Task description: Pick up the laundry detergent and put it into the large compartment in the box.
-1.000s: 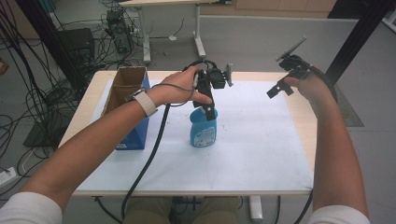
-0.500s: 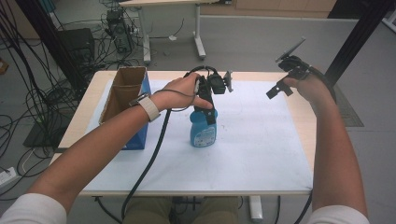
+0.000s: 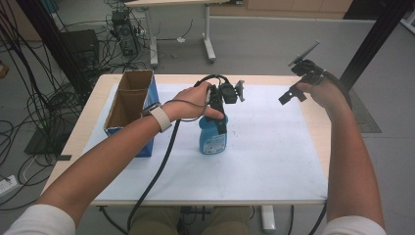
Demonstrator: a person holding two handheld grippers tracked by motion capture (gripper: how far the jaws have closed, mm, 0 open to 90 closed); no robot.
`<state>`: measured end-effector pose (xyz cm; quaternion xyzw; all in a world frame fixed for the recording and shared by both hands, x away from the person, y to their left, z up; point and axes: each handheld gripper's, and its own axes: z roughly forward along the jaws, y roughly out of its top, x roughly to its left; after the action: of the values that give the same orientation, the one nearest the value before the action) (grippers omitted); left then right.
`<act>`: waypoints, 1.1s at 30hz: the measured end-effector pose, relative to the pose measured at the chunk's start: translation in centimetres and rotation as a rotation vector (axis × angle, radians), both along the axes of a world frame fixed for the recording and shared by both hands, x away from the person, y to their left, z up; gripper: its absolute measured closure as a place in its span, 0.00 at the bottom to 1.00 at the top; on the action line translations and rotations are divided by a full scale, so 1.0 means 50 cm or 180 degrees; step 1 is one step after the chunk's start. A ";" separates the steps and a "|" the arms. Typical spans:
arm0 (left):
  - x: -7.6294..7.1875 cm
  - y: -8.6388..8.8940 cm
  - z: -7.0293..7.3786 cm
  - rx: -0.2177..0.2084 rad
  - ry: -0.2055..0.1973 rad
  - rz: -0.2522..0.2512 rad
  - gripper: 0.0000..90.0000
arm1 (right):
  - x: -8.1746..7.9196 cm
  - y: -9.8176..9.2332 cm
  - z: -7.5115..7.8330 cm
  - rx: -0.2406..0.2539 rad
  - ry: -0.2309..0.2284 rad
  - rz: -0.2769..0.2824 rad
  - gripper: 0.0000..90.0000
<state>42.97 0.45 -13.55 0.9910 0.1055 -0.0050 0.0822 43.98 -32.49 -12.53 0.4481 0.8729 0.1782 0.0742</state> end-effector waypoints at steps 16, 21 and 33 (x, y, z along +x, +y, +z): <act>-0.007 -0.014 -0.025 0.0084 -0.0090 0.0001 0.18 | 0.001 -0.002 -0.003 0.0013 0.0002 0.0000 0.08; -0.010 -0.017 -0.032 0.0102 -0.0116 -0.0011 0.20 | 0.001 -0.002 -0.003 0.0015 0.0001 0.0000 0.08; -0.014 -0.022 -0.040 0.0147 -0.0180 -0.0017 0.24 | 0.000 -0.005 -0.004 0.0025 -0.0002 0.0000 0.08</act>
<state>42.29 -0.65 -15.56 0.9927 0.1005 0.0253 0.0622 43.96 -32.74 -12.75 0.4483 0.8721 0.1819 0.0727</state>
